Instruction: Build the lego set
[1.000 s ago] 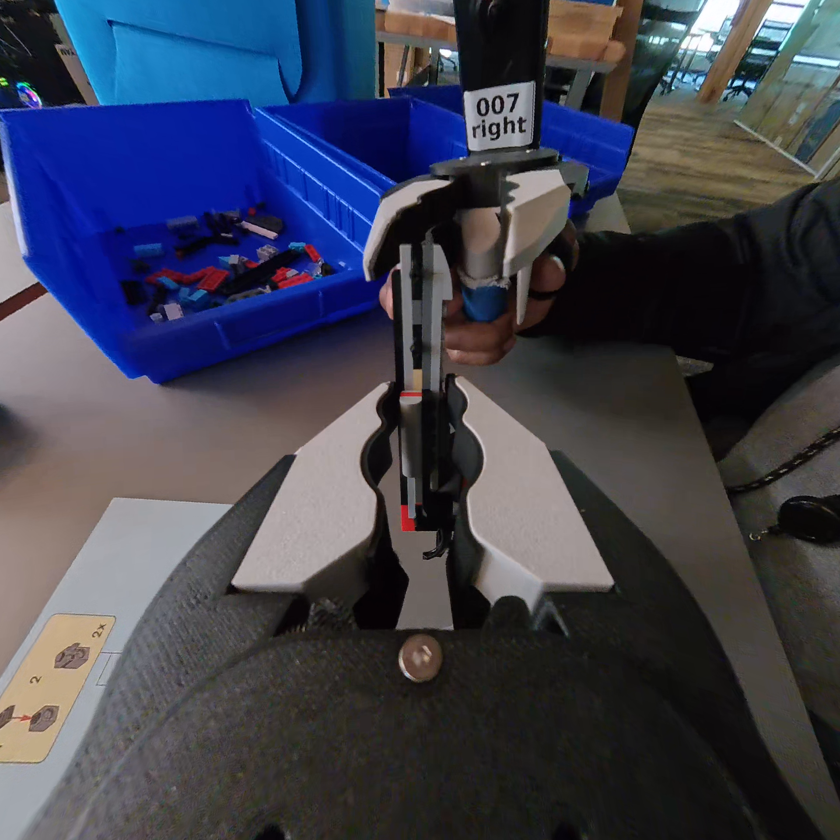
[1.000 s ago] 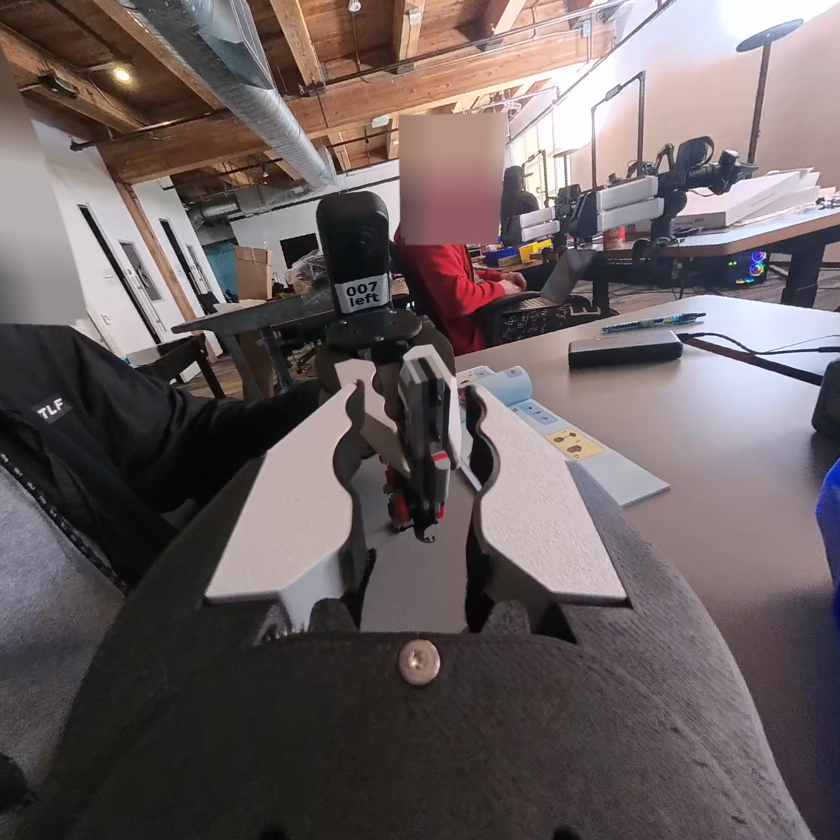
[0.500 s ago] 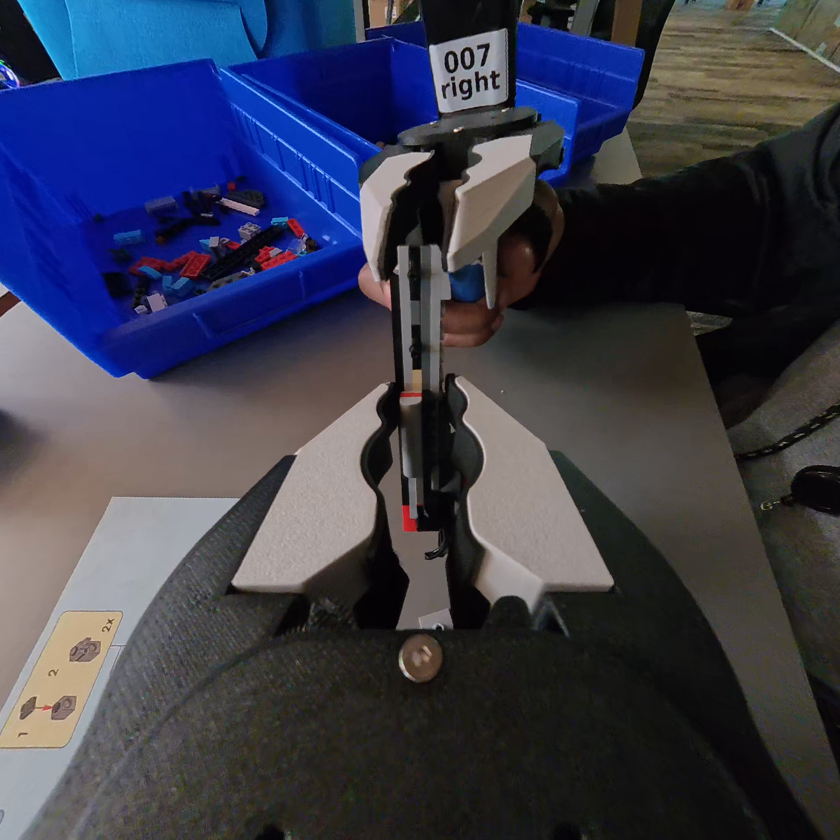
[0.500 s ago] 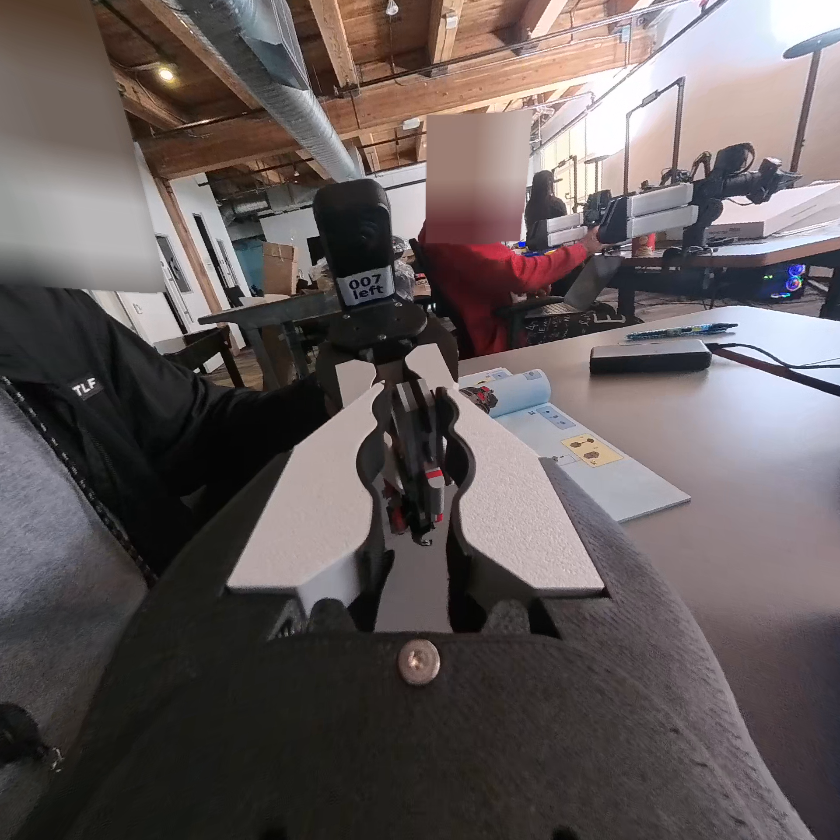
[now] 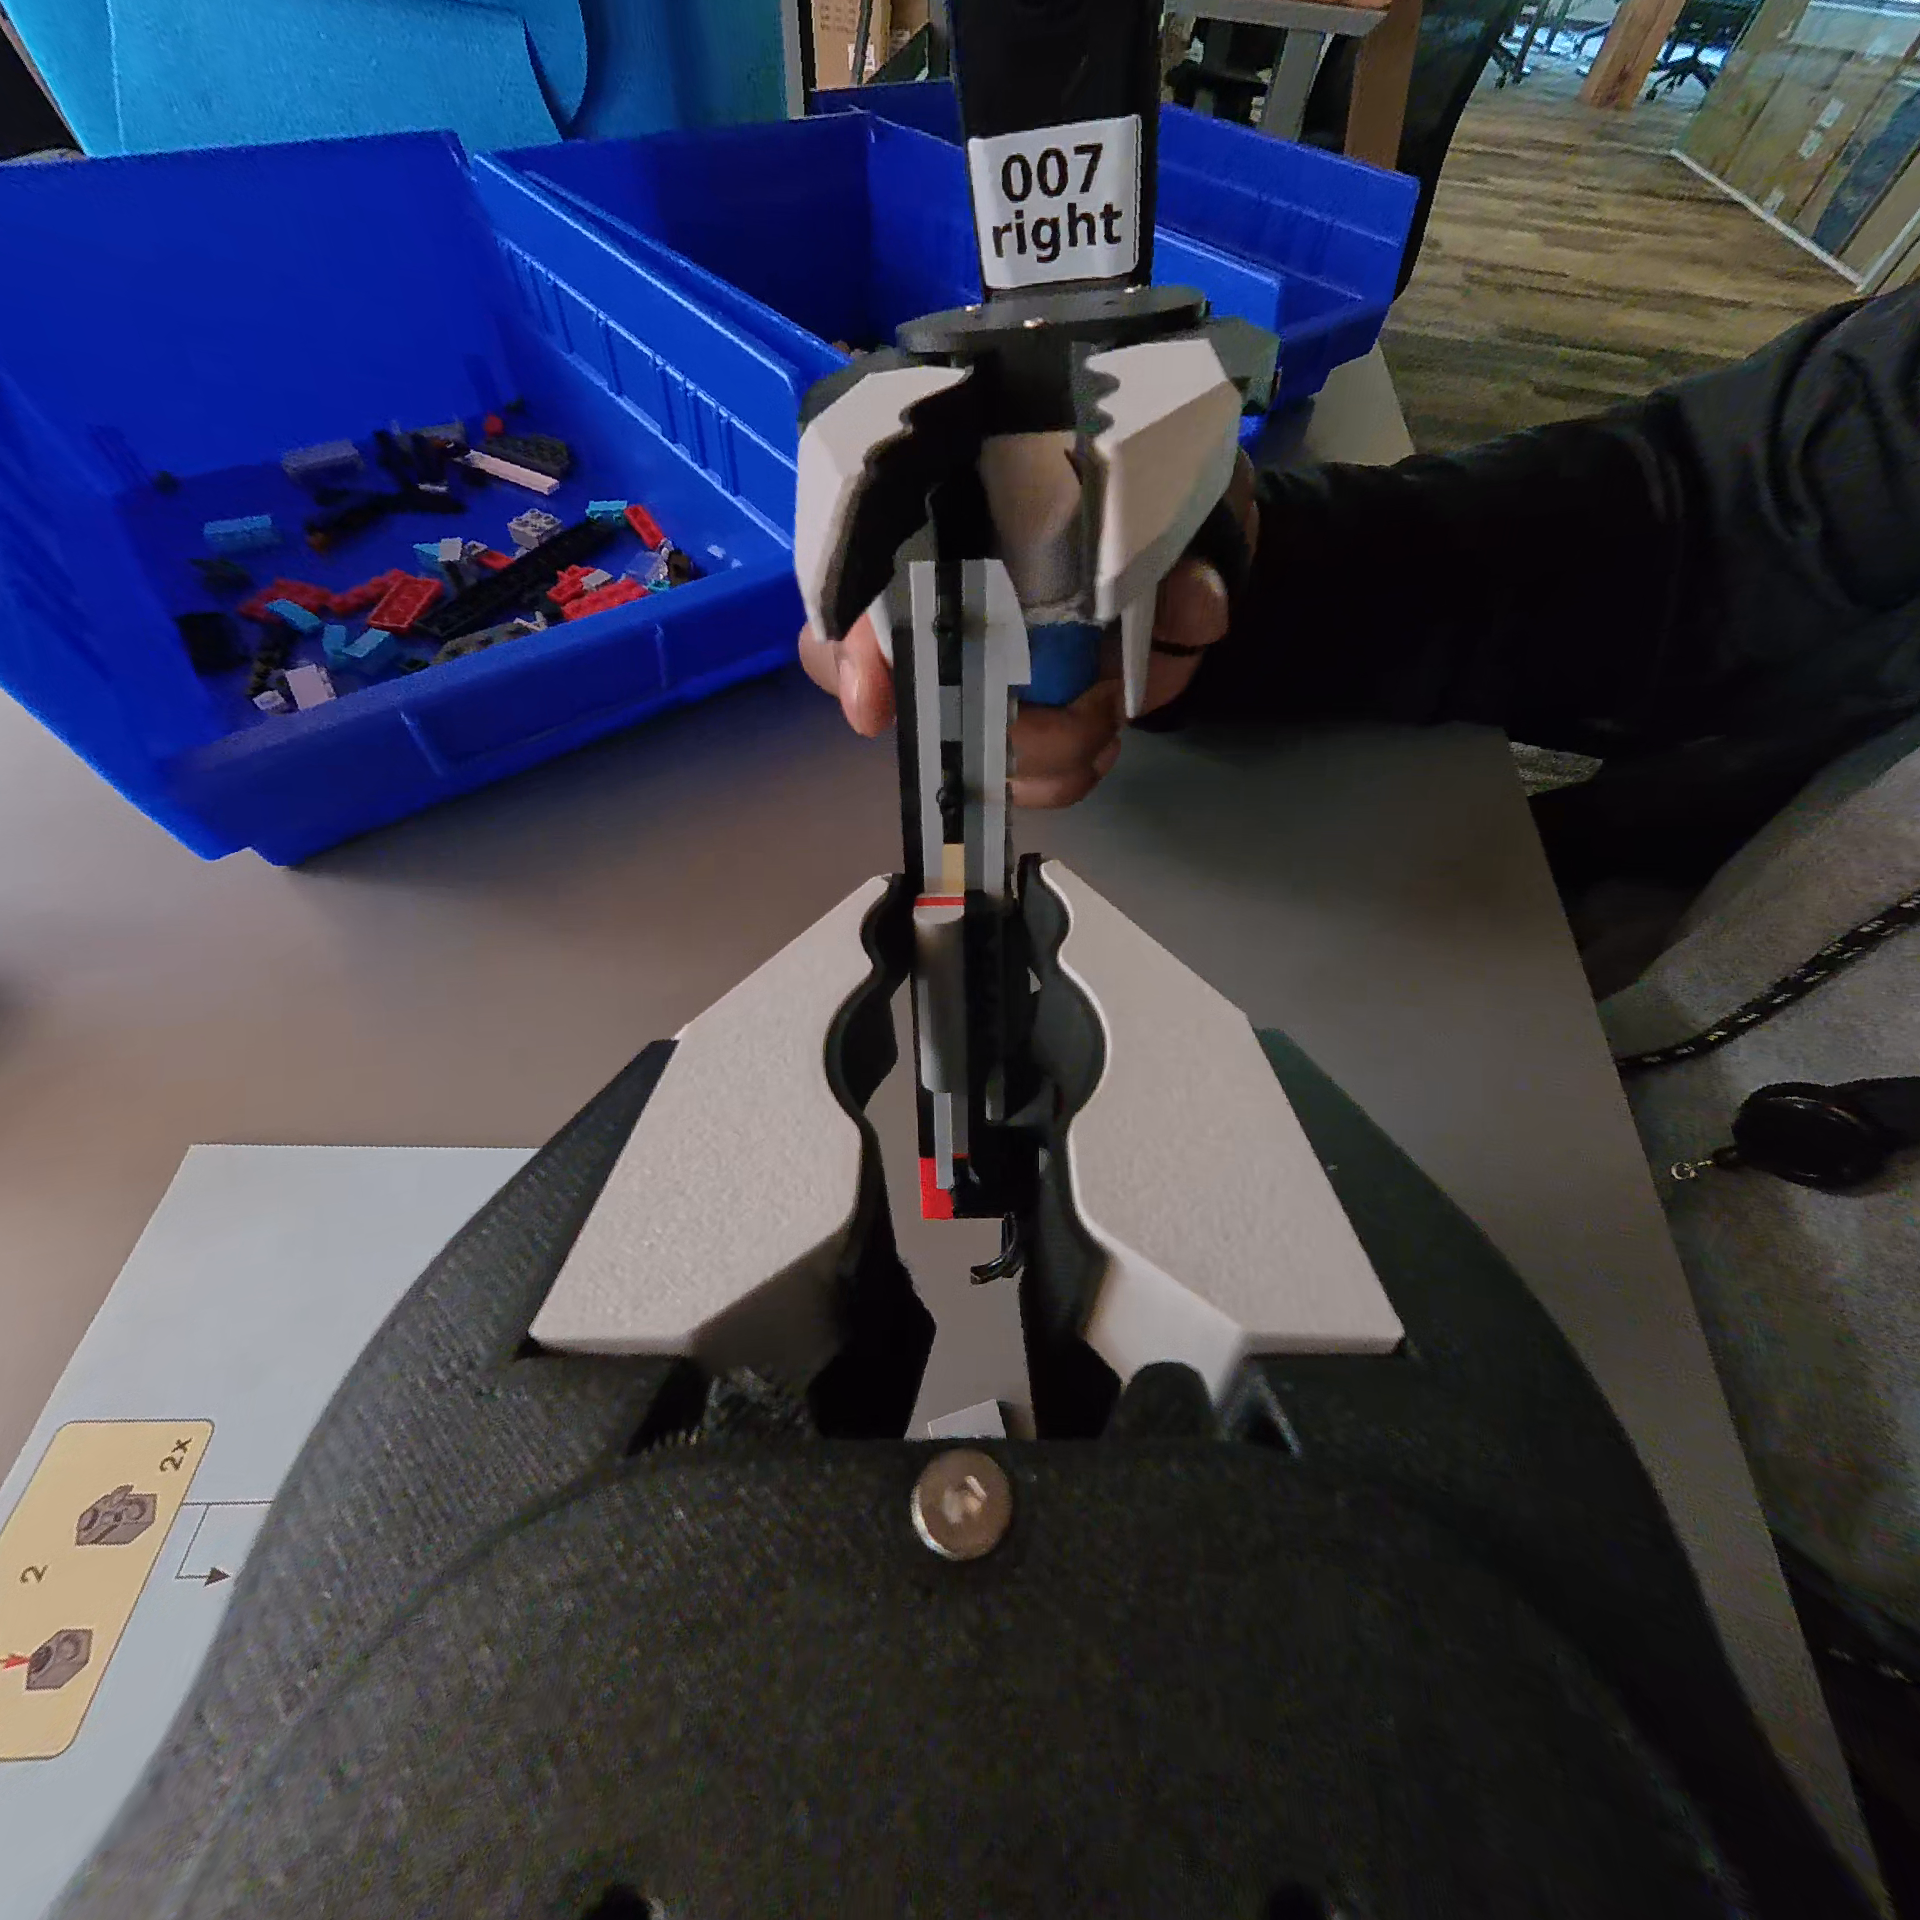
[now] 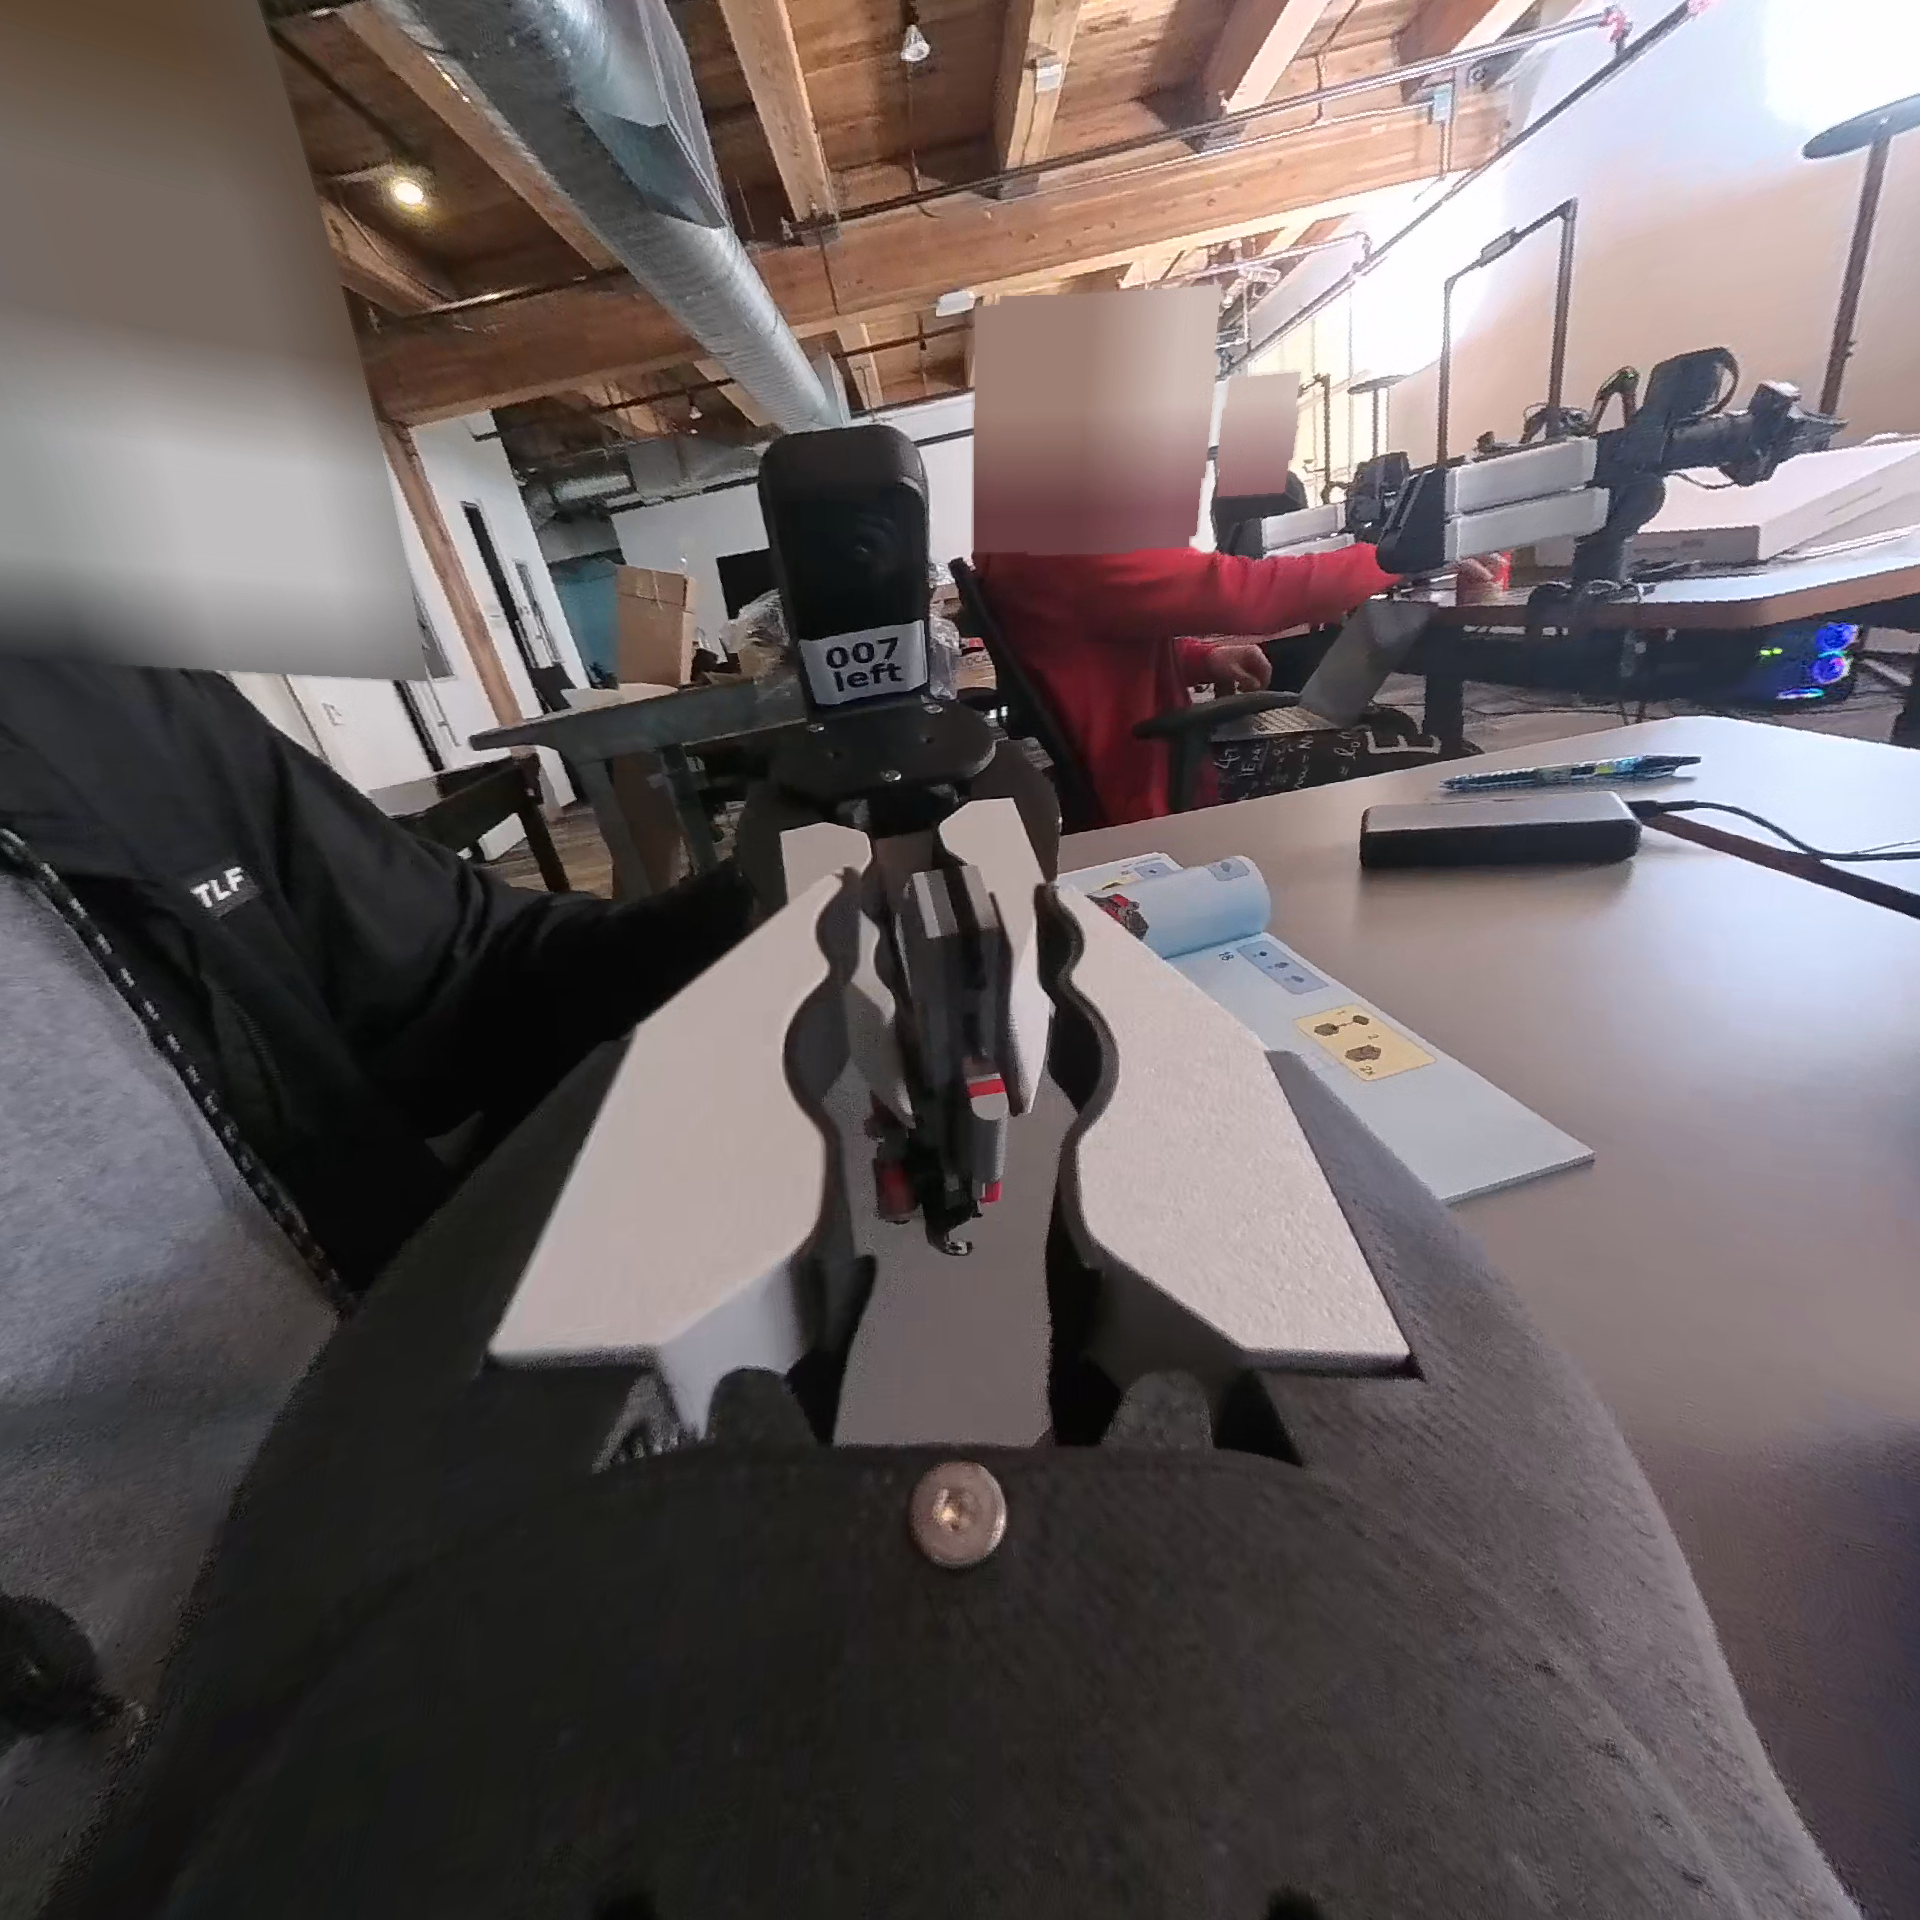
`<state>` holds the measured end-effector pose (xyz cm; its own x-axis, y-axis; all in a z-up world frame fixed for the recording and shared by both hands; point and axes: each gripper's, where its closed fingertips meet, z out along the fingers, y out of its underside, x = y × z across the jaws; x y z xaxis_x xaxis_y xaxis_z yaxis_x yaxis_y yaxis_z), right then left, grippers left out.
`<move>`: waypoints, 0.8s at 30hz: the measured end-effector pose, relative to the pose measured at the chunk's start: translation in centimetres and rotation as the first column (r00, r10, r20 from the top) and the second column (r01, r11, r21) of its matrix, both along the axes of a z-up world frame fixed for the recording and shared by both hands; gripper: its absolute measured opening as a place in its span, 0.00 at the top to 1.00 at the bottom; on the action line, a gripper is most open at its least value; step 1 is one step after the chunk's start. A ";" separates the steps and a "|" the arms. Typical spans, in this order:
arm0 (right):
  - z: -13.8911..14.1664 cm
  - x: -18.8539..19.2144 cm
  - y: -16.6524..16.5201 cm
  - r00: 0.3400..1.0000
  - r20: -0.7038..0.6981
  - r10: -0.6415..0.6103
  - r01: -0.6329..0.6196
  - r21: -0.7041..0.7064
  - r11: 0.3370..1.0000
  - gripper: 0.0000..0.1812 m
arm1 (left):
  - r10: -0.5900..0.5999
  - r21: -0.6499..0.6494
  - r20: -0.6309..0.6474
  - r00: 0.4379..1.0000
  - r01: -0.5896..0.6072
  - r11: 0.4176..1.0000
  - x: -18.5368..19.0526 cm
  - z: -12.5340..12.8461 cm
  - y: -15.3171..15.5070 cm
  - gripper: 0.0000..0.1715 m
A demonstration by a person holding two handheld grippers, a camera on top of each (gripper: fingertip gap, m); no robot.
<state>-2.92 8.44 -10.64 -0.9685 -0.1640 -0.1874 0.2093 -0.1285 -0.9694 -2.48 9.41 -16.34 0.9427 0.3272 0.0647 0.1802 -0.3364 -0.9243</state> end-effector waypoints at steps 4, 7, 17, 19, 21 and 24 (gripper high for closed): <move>-0.4 0.4 -0.2 1.000 -0.006 0.016 -0.016 0.023 1.000 0.80 | -0.002 0.005 0.004 1.000 0.002 1.000 0.0 0.1 0.0 0.88; -0.5 0.3 -0.3 1.000 -0.012 0.005 -0.005 0.024 1.000 0.87 | -0.011 0.005 0.007 1.000 0.011 1.000 0.2 0.0 0.1 0.88; -0.3 0.4 -0.3 0.999 -0.045 -0.005 0.006 0.021 1.000 0.88 | -0.043 0.052 0.047 0.998 0.041 0.998 0.7 0.4 0.3 0.88; -0.2 0.4 -0.2 0.999 -0.046 -0.001 0.002 0.016 1.000 0.88 | -0.047 0.056 0.048 0.998 0.045 0.997 0.8 0.5 0.4 0.88; -0.3 0.3 -0.3 0.999 -0.040 -0.002 0.003 0.020 1.000 0.88 | -0.045 0.055 0.052 0.998 0.042 0.998 0.7 0.4 0.4 0.88; -0.4 0.0 -0.4 1.000 0.007 -0.006 0.006 0.018 1.000 0.87 | -0.026 0.059 0.067 0.997 0.022 0.998 0.4 0.3 0.2 0.88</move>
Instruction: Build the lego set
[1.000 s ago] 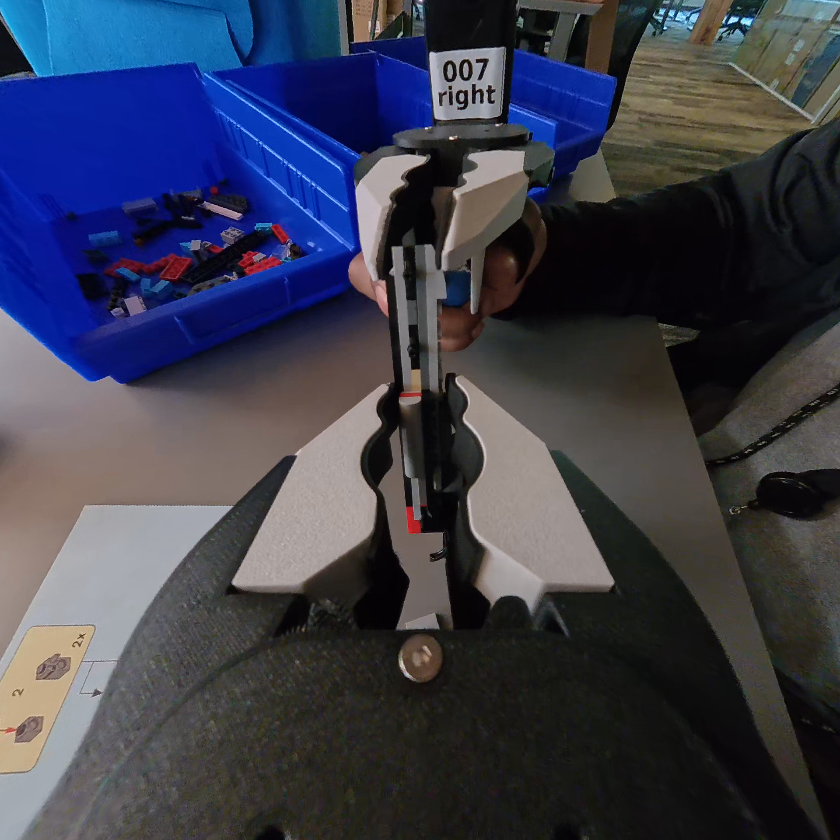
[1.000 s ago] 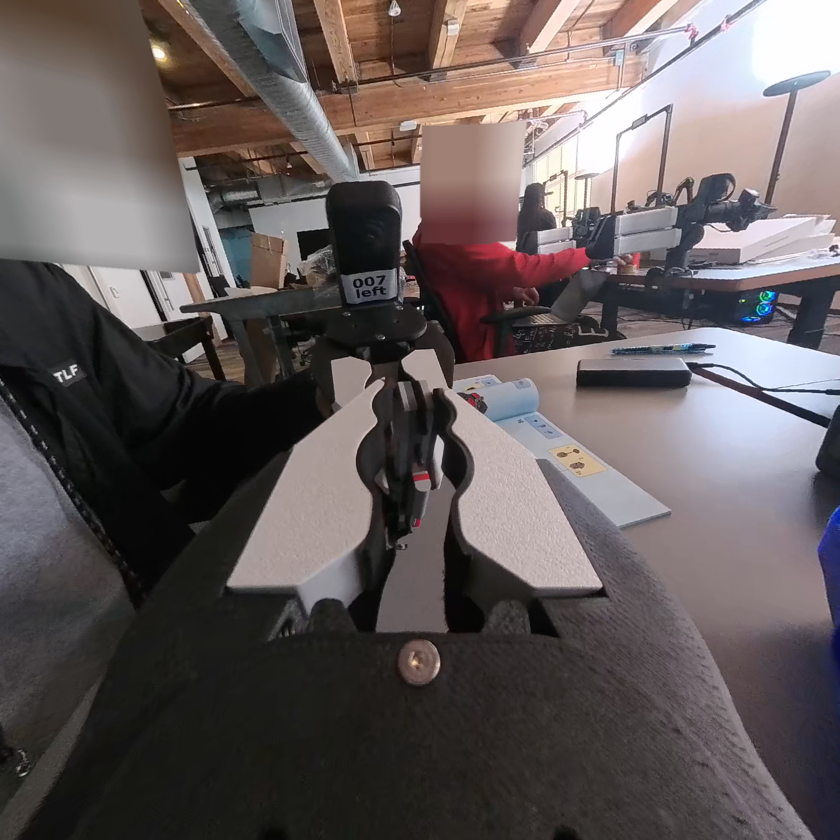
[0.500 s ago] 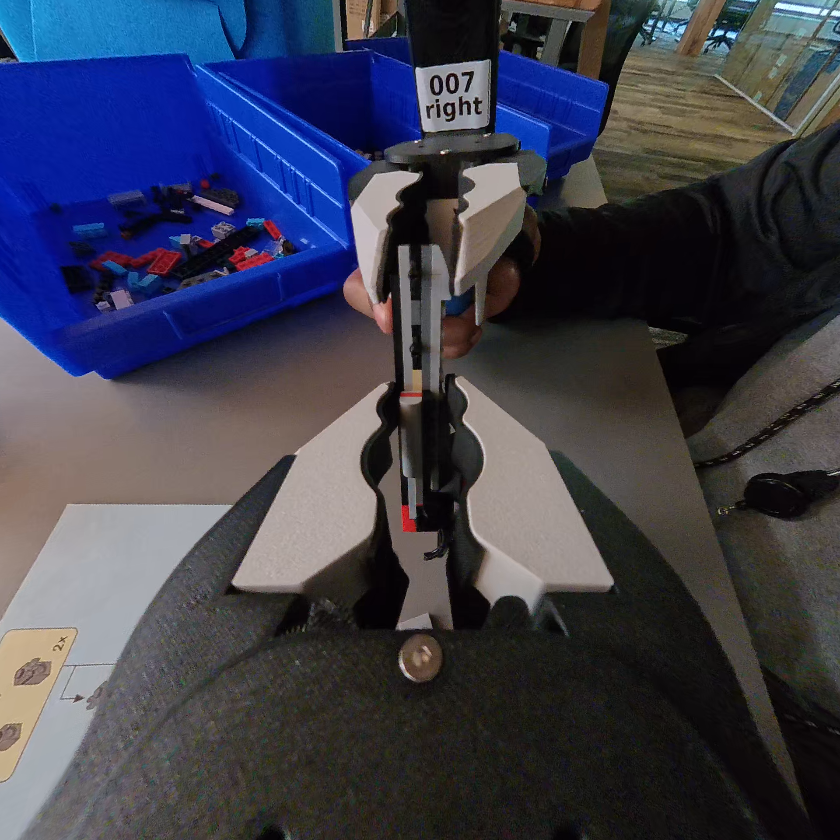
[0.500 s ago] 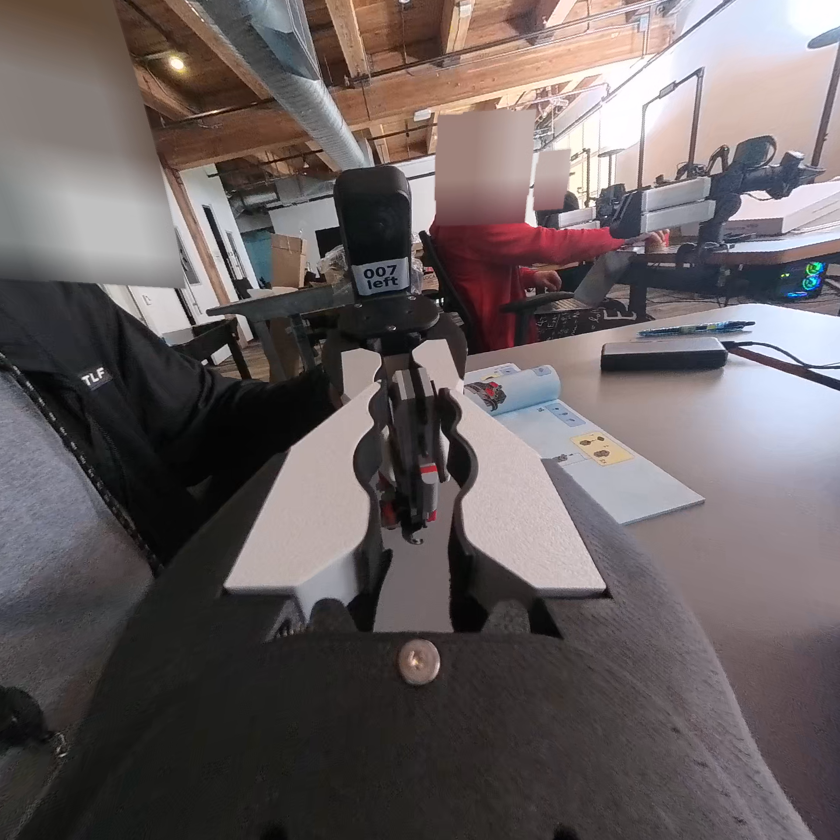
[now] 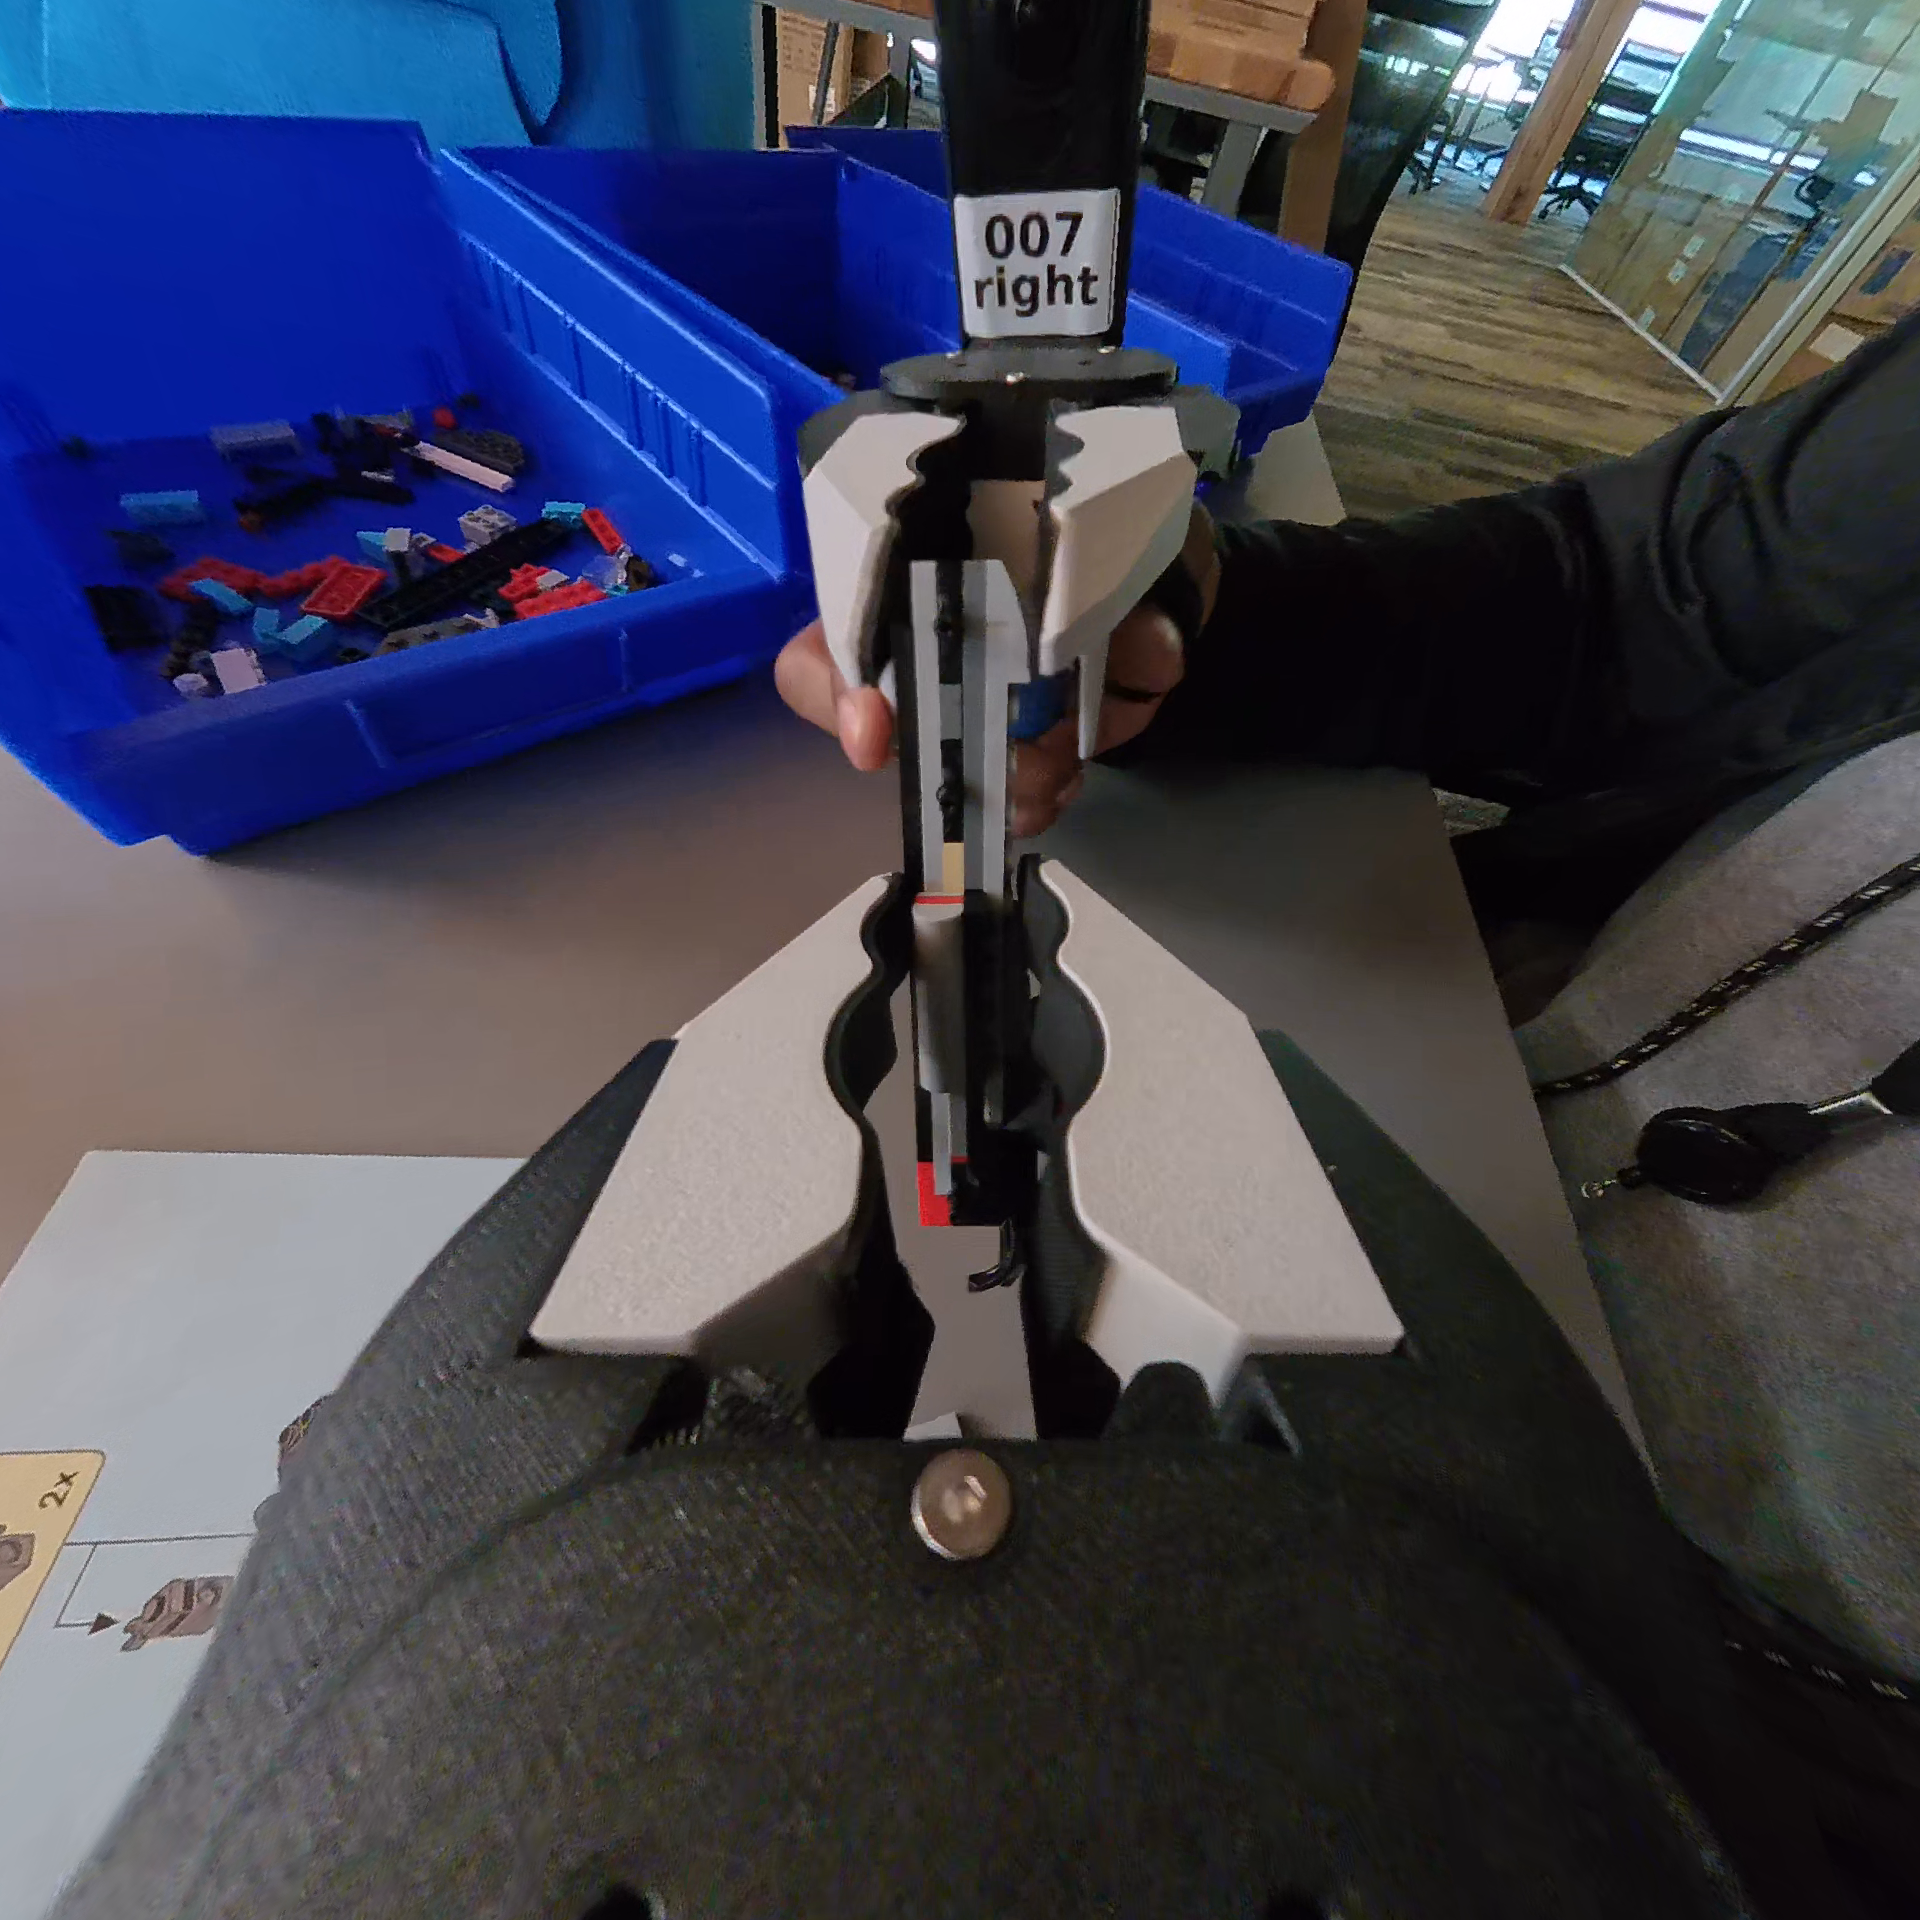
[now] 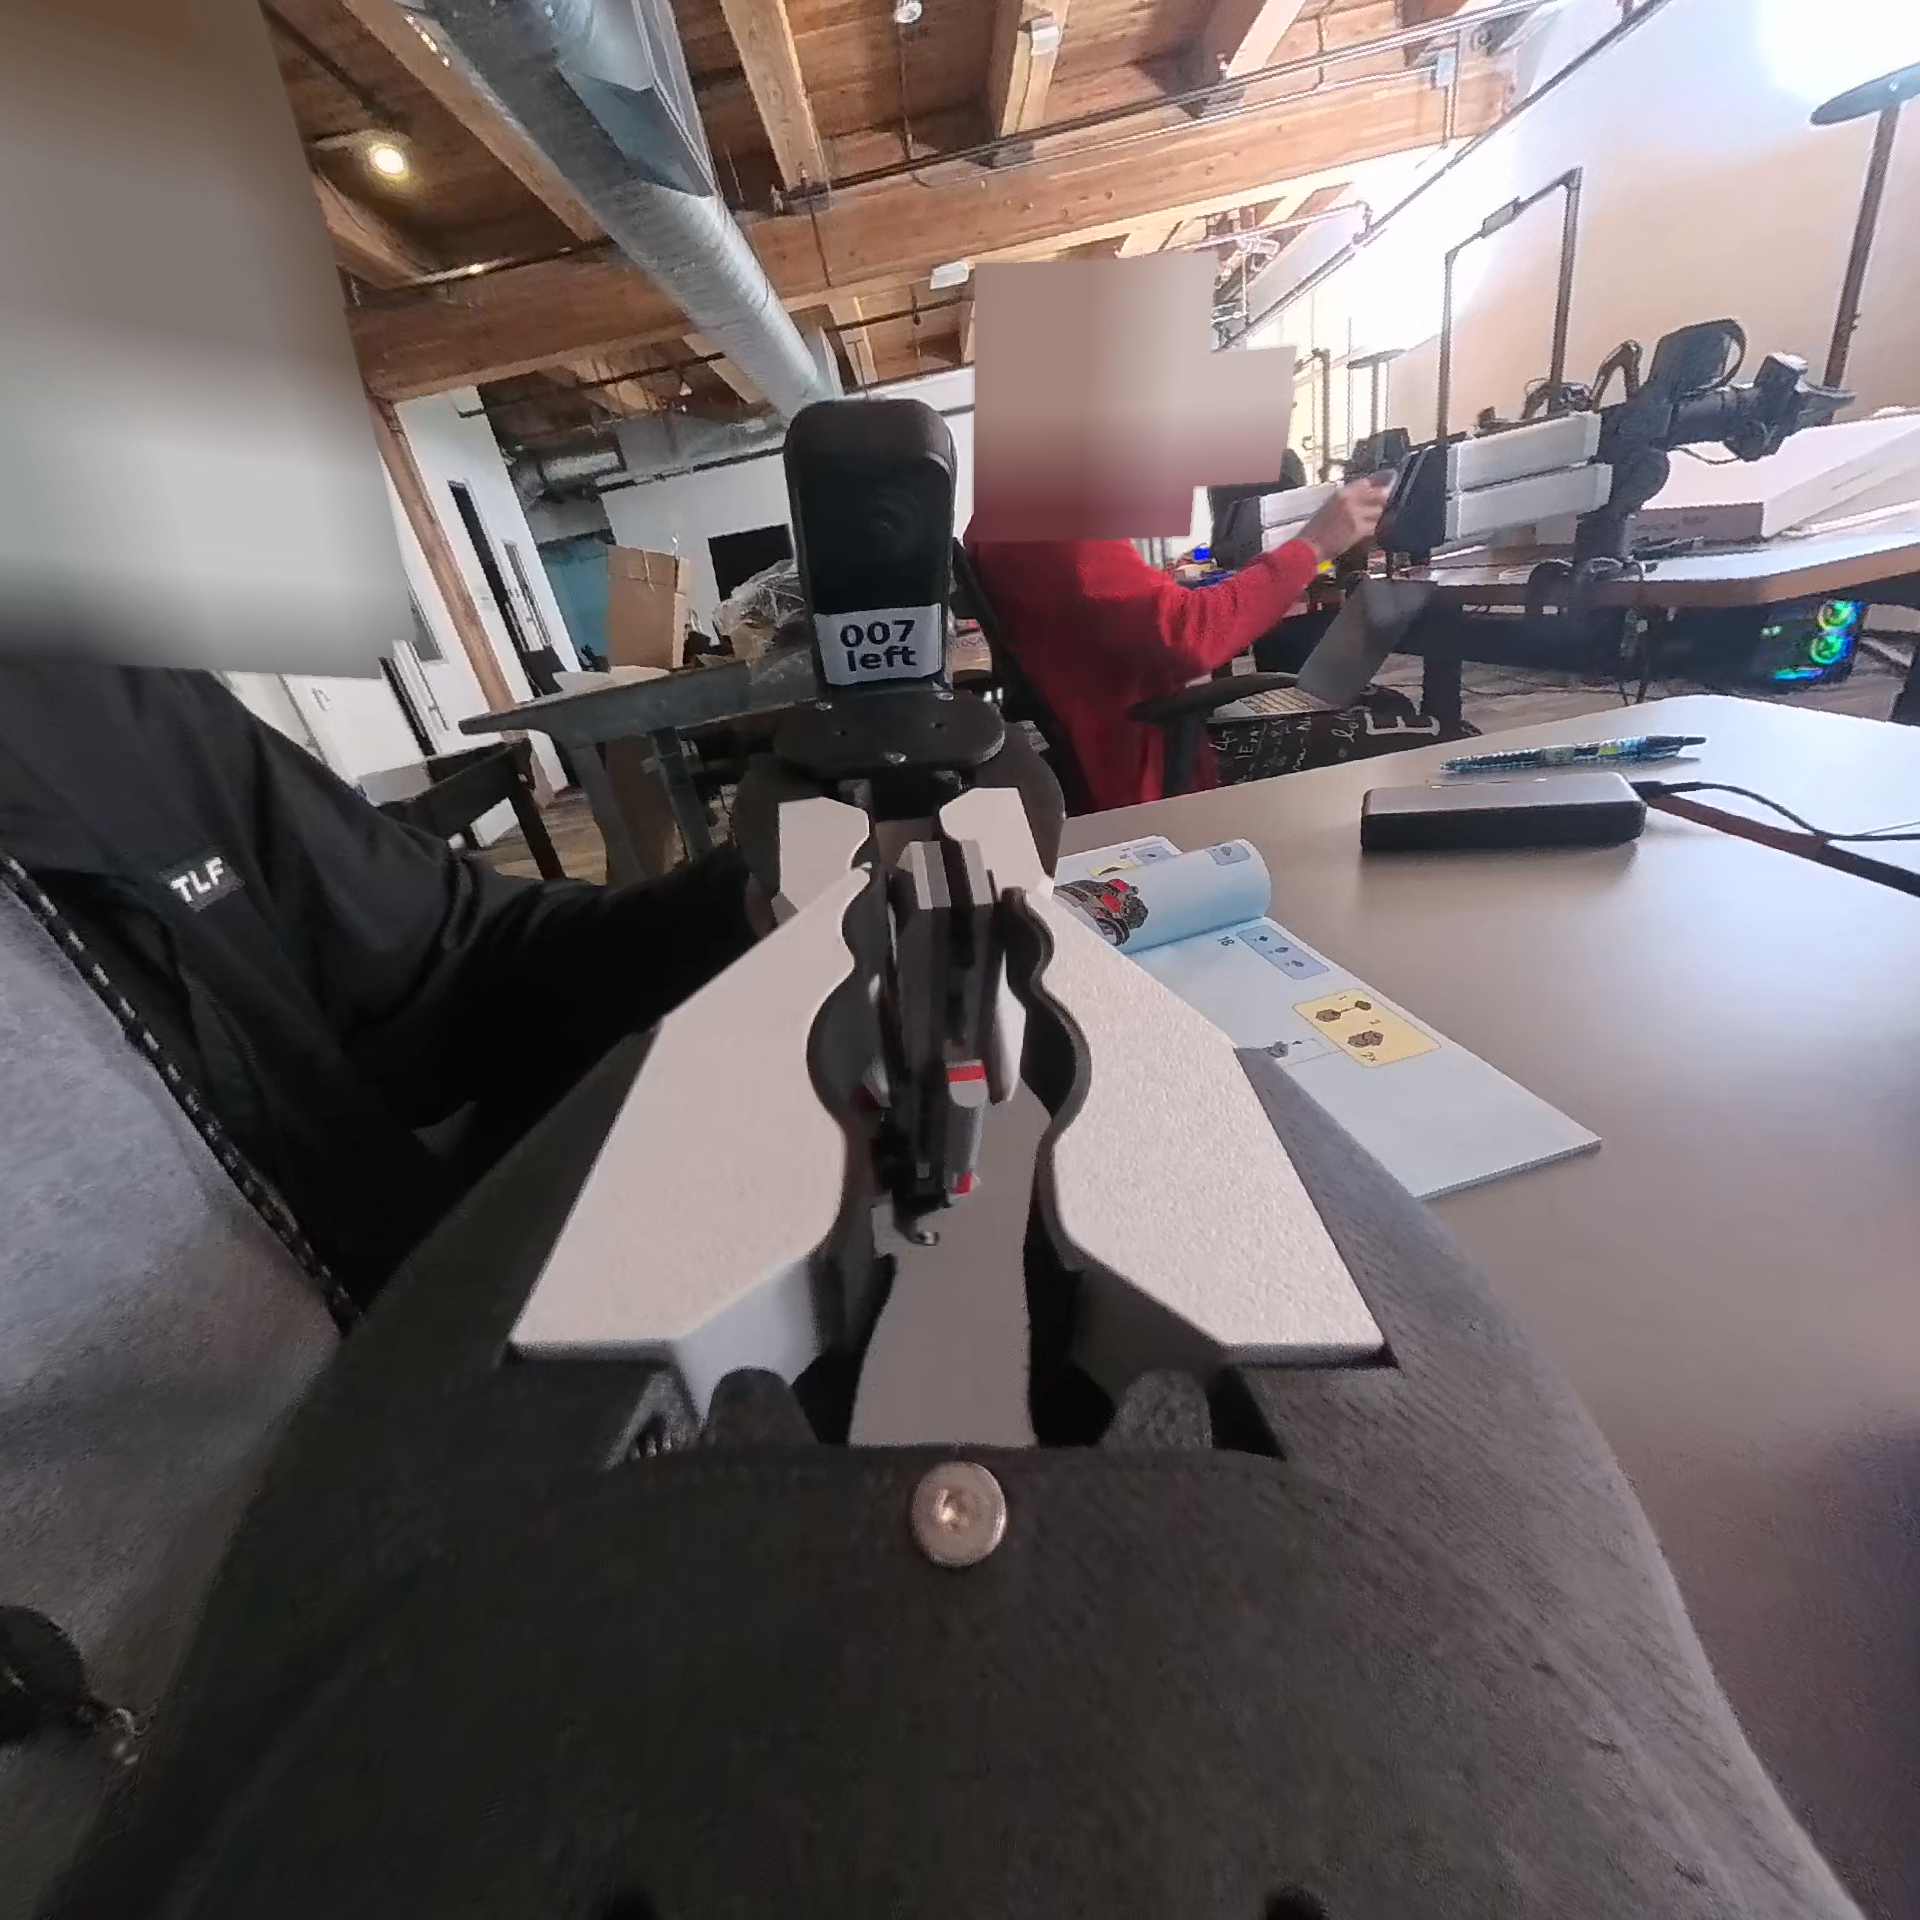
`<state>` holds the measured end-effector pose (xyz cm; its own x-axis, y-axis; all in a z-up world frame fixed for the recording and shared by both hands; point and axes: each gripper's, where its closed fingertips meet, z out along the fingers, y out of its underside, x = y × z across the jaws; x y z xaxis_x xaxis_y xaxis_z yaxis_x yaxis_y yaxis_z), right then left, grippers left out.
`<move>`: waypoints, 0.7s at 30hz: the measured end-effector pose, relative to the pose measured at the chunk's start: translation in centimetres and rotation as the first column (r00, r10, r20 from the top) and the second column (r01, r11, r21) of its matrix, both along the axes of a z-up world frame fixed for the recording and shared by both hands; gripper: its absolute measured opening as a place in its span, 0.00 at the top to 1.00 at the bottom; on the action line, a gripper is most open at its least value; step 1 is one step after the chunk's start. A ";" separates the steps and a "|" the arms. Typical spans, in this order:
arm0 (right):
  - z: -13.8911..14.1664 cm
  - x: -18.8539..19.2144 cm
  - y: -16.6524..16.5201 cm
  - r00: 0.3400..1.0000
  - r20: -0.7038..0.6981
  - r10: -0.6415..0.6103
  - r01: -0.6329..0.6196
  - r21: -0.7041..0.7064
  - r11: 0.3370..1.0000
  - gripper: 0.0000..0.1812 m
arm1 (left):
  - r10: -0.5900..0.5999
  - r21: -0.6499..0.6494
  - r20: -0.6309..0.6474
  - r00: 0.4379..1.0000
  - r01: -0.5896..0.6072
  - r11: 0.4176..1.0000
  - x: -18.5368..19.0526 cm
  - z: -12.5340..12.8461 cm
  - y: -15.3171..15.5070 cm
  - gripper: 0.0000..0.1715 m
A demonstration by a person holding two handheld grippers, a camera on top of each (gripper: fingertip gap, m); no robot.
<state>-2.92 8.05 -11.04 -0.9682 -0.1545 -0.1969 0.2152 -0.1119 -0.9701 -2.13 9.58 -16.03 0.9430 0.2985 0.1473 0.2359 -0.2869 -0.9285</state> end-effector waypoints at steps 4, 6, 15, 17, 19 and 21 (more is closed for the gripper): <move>-0.7 0.0 -0.2 1.000 0.028 0.010 -0.012 0.043 0.999 0.70 | 0.034 0.024 0.048 0.998 -0.036 0.999 -0.6 -0.1 -0.5 0.88; -1.3 -0.2 -0.4 0.999 0.033 -0.001 -0.002 0.074 0.997 0.71 | 0.043 0.038 0.070 0.997 -0.046 0.998 -0.8 -0.2 -0.7 0.88; -2.1 0.0 -1.5 0.994 0.106 0.005 -0.016 0.106 0.994 0.89 | -0.033 0.163 0.198 0.980 0.000 0.987 -0.2 0.6 -0.4 0.88; -1.9 -0.1 -1.6 0.992 0.125 0.006 -0.018 0.091 0.996 0.89 | -0.062 0.206 0.234 0.970 0.013 0.978 0.0 0.9 -0.4 0.88; -1.6 -0.2 -1.6 0.989 0.148 -0.002 -0.009 0.074 0.997 0.89 | -0.080 0.261 0.282 0.956 0.004 0.965 -0.1 1.3 -0.4 0.88; -1.2 -0.4 -1.7 0.983 0.183 -0.013 0.003 0.055 0.999 0.90 | -0.094 0.317 0.329 0.940 -0.016 0.948 -0.3 1.8 -0.7 0.85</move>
